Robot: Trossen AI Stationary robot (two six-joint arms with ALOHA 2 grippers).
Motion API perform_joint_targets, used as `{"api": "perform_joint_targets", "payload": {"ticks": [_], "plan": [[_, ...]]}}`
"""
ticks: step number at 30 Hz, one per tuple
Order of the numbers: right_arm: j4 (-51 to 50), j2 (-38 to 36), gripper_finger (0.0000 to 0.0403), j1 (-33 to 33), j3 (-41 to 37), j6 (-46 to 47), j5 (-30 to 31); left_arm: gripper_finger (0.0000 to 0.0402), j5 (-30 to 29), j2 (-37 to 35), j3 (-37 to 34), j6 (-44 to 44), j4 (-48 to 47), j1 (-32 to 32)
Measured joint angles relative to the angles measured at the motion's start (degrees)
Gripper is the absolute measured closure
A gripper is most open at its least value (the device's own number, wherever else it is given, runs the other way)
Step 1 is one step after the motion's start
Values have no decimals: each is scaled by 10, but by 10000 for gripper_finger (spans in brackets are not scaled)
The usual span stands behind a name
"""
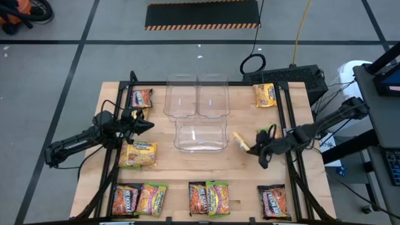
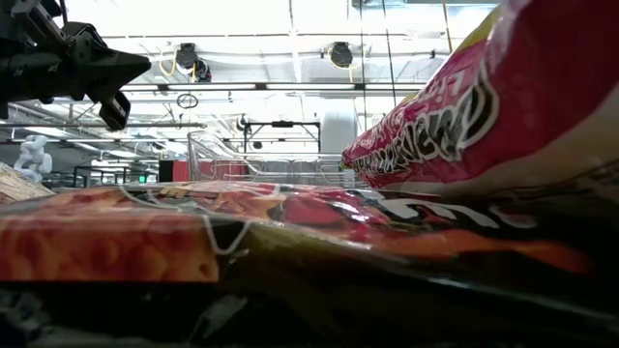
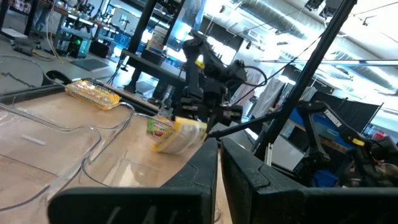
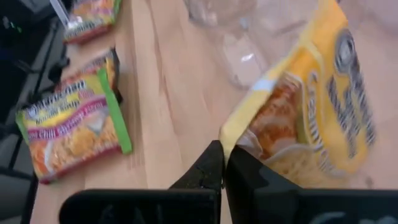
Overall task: Sort Maruchan noodles
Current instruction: Put the yellow noodle pack into the bottom transparent bin
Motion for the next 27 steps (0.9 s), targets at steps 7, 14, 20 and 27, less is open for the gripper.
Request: {"api": "perform_joint_targets", "payload": {"ticks": [7, 14, 20, 27], "plan": [[2, -47, 403, 0, 6, -44, 59, 376, 0, 0, 0, 0, 0, 0], [-2, -57, 403, -10, 50, -132, 104, 376, 0, 0, 0, 0, 0, 0], [0, -57, 403, -33, 77, -189, 104, 376, 0, 0, 0, 0, 0, 0], [0, -55, 403, -65, 105, -241, 104, 376, 0, 0, 0, 0, 0, 0]]}}
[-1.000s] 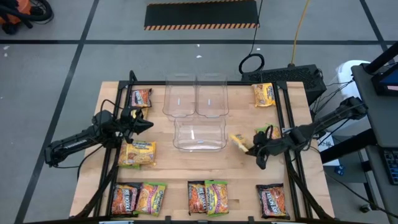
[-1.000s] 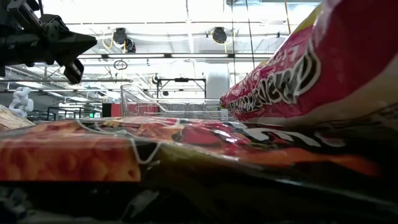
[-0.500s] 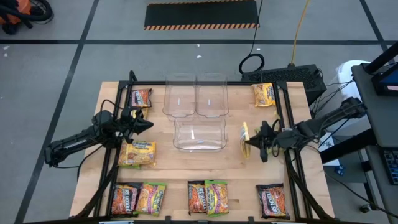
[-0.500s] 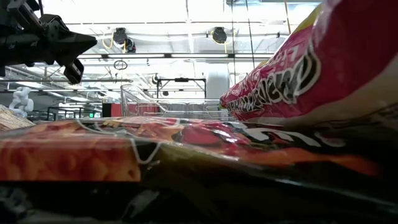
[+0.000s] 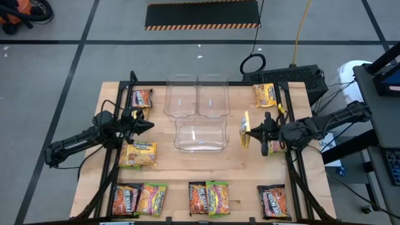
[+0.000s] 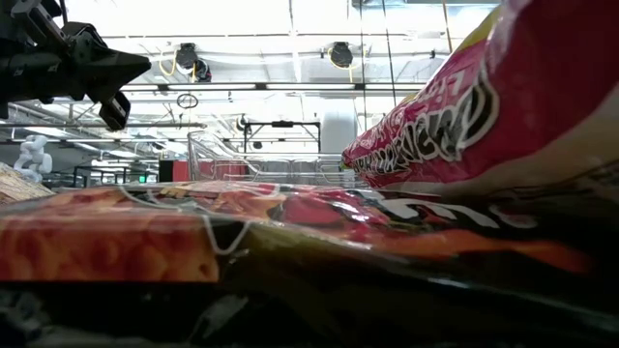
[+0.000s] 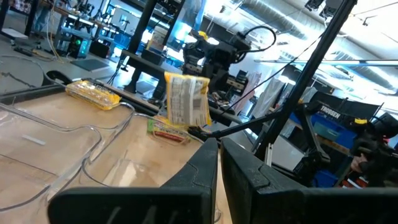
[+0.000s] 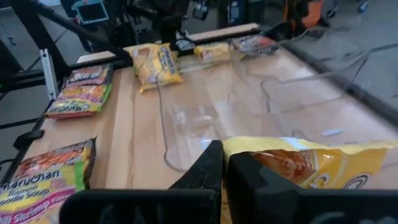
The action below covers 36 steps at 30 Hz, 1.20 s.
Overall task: Sort Maruchan noodles
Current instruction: Put the yellow noodle pack into the bottom transparent bin
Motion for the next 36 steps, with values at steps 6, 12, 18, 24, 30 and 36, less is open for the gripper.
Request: {"api": "perform_joint_targets", "payload": {"ticks": [6, 12, 18, 24, 30, 36], "plan": [[26, 25, 403, -35, 37, -65, -28, 376, 0, 0, 0, 4, 0, 0], [72, 80, 403, -72, 67, -129, -82, 376, 0, 0, 0, 5, 0, 0], [73, 148, 403, -113, 105, -148, -137, 376, 0, 0, 0, 5, 0, 0], [75, 218, 403, -154, 149, -184, -186, 376, 0, 0, 0, 8, 0, 0], [122, 266, 403, -195, 175, -209, -258, 376, 0, 0, 0, 8, 0, 0], [170, 312, 403, -227, 176, -209, -316, 376, 0, 0, 0, 7, 0, 0]]}}
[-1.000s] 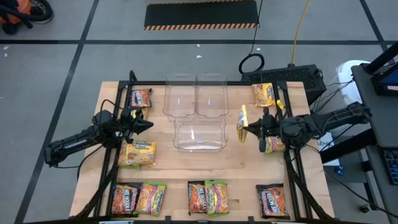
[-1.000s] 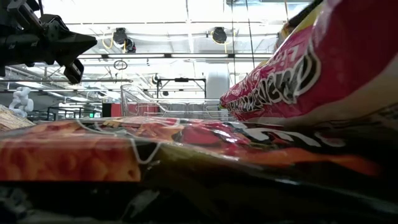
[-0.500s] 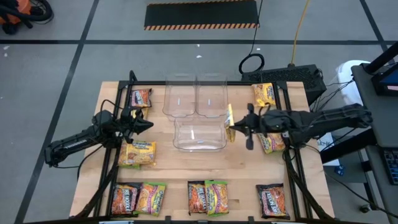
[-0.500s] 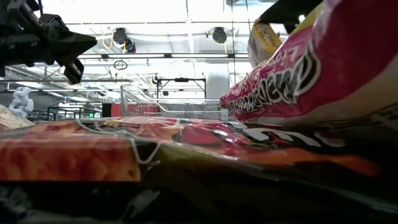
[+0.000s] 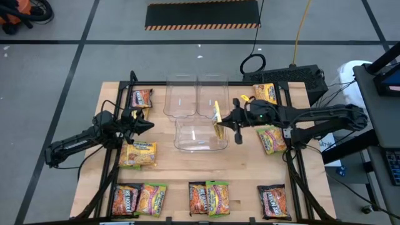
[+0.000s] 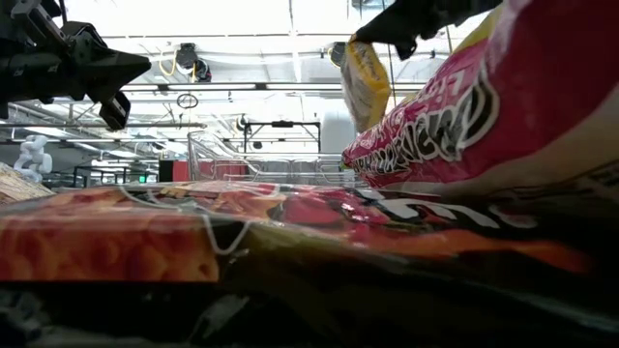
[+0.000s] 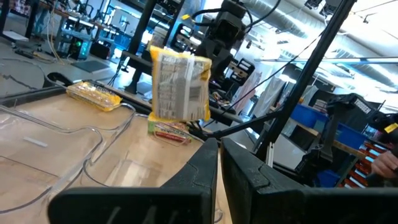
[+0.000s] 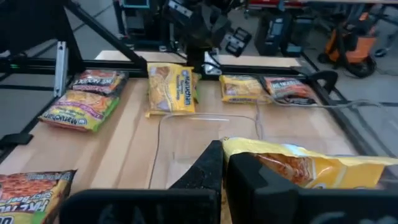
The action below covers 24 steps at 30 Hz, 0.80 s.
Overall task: Sort Maruchan noodles
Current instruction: Put the yellow noodle pack into the bottom transparent bin
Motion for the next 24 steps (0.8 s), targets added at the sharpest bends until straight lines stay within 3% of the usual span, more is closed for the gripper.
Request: {"api": "perform_joint_targets", "payload": {"ticks": [13, 24], "plan": [[45, 94, 403, -23, 0, -30, -63, 376, 0, 0, 0, -1, 0, 0], [70, 153, 403, -24, 0, -72, -64, 376, 0, 0, 0, -1, 0, 0]]}}
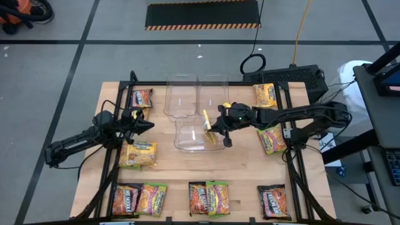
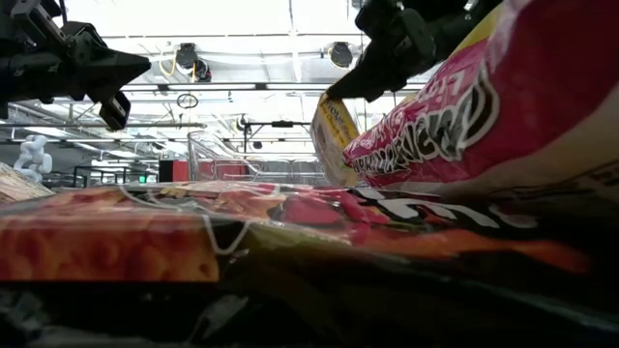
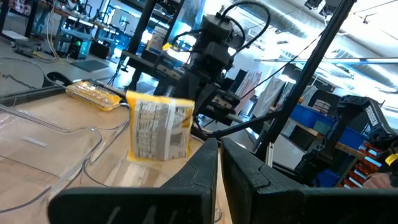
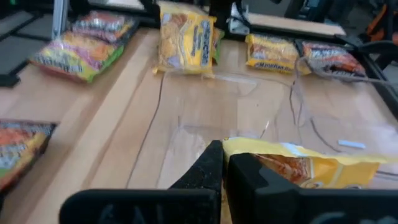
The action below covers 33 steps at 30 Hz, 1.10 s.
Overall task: Sort Maruchan noodles
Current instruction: Put the yellow noodle pack into the bottom transparent bin
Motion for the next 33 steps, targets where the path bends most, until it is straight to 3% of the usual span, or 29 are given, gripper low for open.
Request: {"api": "perform_joint_targets", "payload": {"ticks": [18, 33], "plan": [[57, 24, 403, -2, -9, -16, -29, 376, 0, 0, 0, -4, 0, 0], [369, 24, 403, -2, -140, 37, -43, 376, 0, 0, 0, -18, 0, 0]]}}
